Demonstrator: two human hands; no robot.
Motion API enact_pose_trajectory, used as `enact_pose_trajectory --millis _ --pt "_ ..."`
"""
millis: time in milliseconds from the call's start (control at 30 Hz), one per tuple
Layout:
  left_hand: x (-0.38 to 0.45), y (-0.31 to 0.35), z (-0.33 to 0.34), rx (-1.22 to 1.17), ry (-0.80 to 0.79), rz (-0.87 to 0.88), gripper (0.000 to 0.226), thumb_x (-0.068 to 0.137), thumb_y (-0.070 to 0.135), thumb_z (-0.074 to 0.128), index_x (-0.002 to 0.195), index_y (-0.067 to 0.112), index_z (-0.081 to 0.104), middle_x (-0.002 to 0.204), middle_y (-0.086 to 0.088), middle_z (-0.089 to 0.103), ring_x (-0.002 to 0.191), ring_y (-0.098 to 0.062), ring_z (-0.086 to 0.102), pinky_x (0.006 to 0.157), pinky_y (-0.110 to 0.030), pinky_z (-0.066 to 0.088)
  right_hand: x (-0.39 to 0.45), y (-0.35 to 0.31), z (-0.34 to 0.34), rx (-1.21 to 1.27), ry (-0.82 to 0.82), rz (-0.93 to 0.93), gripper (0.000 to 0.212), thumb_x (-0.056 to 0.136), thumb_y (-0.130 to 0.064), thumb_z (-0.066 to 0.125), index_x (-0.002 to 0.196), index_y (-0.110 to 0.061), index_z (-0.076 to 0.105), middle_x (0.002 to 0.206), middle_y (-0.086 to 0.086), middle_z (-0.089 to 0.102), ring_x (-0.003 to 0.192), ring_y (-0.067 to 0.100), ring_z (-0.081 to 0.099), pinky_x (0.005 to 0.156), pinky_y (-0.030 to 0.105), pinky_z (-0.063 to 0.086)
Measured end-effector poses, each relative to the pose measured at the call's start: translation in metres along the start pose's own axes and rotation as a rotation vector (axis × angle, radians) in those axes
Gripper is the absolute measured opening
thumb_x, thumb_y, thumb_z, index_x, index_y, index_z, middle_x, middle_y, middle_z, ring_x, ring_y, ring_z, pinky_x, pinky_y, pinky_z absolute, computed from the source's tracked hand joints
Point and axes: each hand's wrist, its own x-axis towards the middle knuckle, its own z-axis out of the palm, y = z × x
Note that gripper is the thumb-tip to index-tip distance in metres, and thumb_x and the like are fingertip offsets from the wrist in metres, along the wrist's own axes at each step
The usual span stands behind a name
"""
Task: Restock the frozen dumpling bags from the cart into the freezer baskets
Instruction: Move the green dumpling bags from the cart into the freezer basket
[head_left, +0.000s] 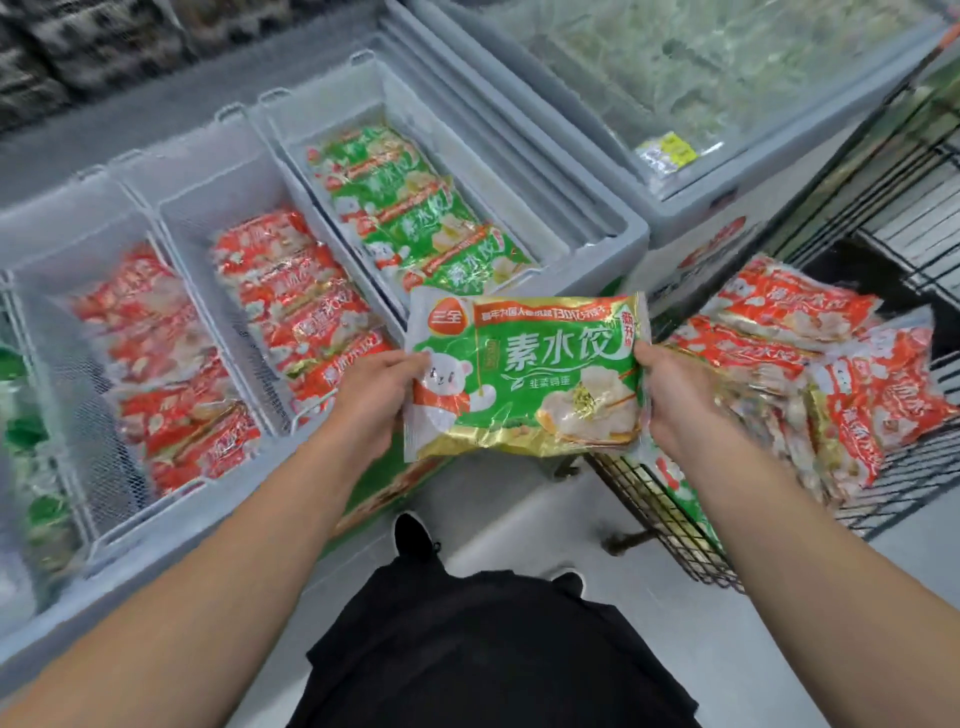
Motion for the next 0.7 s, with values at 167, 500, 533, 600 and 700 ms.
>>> enact_pose_trajectory --millis 167,500,533,600,700 --pt "0.042 0.005 -0.072 -0.031 0.063 -0.049 0.013 0.095 0.012 0.065 0.086 0.006 0.07 0.082 -0.011 0.077 0.074 -0.026 0.074 0.072 -0.037 0.058 0.003 -0.005 0.097 -0.06 0.002 0.038 0.008 0.091 -0.012 0.065 0.087 -0.007 0.071 0.087 0.007 0.076 0.07 0.018 0.073 0.059 0.032 0.06" --pt "0.108 0.021 -0.133 -0.112 0.114 -0.16 0.016 0.098 0.018 0.063 0.097 0.004 0.071 0.095 -0.012 0.077 0.088 -0.029 0.075 0.085 -0.047 0.06 0.035 -0.035 0.215 -0.249 -0.093 0.065 0.013 0.092 -0.017 0.066 0.099 -0.007 0.068 0.097 0.008 0.076 0.086 0.022 0.073 0.071 0.035 0.062" --pt "0.118 0.023 -0.133 -0.129 0.126 -0.168 0.016 0.098 0.018 0.063 0.097 0.003 0.07 0.092 -0.011 0.078 0.086 -0.028 0.075 0.082 -0.046 0.06 0.041 -0.04 0.224 -0.262 -0.101 0.065 0.008 0.094 -0.016 0.064 0.096 -0.008 0.067 0.094 0.007 0.075 0.082 0.018 0.072 0.062 0.029 0.061" --pt "0.136 0.029 -0.13 -0.154 0.162 -0.198 0.017 0.097 0.018 0.064 0.1 0.002 0.069 0.087 -0.008 0.078 0.082 -0.026 0.076 0.077 -0.044 0.061 0.056 -0.053 0.241 -0.294 -0.105 0.079 0.006 0.095 -0.014 0.062 0.09 -0.01 0.063 0.088 0.003 0.072 0.075 0.014 0.069 0.051 0.024 0.057" --pt "0.166 0.041 -0.117 -0.203 0.202 -0.251 0.026 0.096 0.017 0.066 0.109 -0.005 0.066 0.097 -0.016 0.076 0.088 -0.03 0.075 0.081 -0.051 0.061 0.097 -0.072 0.264 -0.368 -0.119 0.054 0.013 0.091 -0.016 0.068 0.098 -0.005 0.067 0.092 0.008 0.073 0.078 0.019 0.07 0.062 0.031 0.062"
